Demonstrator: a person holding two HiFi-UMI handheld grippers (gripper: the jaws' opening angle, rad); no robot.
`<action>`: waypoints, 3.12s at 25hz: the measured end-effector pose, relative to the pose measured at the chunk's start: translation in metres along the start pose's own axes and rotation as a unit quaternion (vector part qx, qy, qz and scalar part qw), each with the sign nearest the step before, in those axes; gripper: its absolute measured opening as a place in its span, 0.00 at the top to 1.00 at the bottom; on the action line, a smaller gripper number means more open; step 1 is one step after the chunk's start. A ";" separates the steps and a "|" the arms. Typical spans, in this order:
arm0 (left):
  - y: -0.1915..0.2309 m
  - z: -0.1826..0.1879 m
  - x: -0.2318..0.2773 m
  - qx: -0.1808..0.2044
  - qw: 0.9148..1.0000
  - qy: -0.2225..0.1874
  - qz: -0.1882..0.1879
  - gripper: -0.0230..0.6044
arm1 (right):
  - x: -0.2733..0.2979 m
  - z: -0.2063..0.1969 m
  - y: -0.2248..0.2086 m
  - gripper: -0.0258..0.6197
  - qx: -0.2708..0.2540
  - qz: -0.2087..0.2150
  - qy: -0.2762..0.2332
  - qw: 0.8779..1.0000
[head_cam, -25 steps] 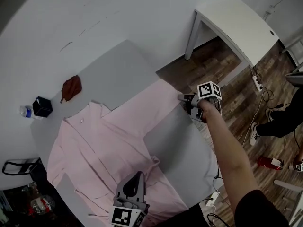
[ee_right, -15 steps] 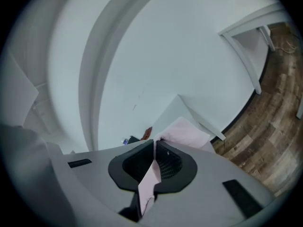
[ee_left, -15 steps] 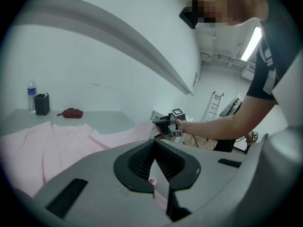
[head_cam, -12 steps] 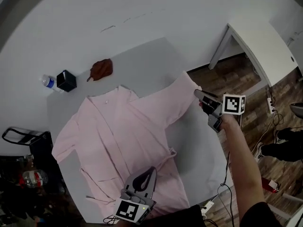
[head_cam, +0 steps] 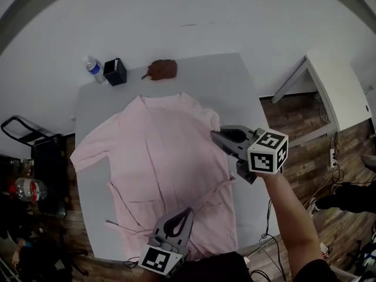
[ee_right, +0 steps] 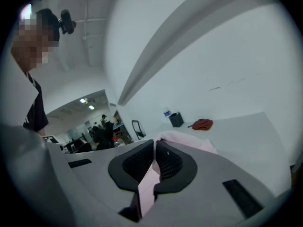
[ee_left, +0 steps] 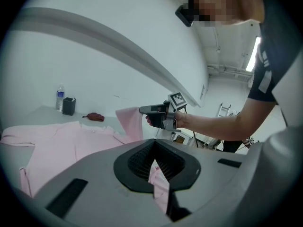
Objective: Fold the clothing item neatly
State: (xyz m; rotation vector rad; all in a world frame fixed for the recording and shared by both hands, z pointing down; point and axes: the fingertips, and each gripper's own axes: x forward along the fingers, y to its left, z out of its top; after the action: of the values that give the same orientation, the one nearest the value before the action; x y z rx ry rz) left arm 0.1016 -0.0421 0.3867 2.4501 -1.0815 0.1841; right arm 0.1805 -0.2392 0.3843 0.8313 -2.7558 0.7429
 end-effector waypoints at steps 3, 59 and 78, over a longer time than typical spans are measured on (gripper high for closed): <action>0.008 -0.002 -0.023 -0.012 1.000 -0.015 0.014 0.95 | 0.044 -0.024 0.057 0.92 -0.049 0.035 0.039 0.997; 0.128 -0.001 -0.105 -0.028 0.975 -0.066 0.209 0.95 | 0.178 -0.174 0.200 0.78 -0.033 0.130 0.108 0.985; 0.476 -0.043 -0.259 -0.151 0.927 -0.121 0.322 0.95 | 0.315 -0.131 0.327 0.85 -0.123 0.146 0.123 0.974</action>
State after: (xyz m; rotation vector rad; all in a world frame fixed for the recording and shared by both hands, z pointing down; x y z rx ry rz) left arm -0.4192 -0.1306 0.5148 1.8036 -1.8484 -0.0848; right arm -0.2603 -0.0859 0.4552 0.2676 -2.6932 0.4920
